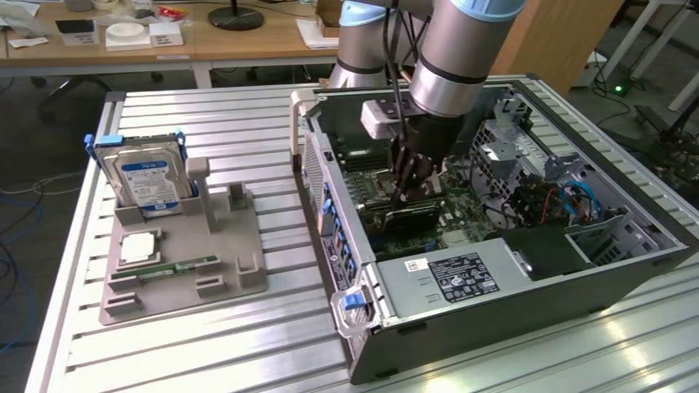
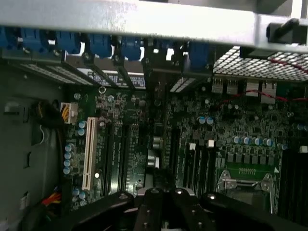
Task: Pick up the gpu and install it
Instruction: 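Press down on the gpu until it lock into place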
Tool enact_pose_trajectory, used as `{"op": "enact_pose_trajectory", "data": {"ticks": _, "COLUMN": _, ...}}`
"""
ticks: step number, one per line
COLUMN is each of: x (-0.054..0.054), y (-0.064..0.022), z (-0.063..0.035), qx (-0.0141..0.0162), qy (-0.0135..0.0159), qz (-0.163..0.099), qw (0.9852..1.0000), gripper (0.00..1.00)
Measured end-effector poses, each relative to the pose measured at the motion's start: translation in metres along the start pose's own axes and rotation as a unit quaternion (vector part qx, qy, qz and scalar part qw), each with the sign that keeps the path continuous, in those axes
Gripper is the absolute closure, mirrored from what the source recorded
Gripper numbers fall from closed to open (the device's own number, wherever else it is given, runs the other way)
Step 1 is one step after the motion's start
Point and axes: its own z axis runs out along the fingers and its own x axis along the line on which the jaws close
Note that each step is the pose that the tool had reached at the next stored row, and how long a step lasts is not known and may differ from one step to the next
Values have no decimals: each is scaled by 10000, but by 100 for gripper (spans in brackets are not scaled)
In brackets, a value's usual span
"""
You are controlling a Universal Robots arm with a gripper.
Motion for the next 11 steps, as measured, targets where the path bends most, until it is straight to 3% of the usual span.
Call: {"op": "enact_pose_trajectory", "data": {"ticks": 11, "x": 0, "y": 0, "z": 0, "qx": 0, "qy": 1, "qz": 0, "qw": 10000, "gripper": 89}}
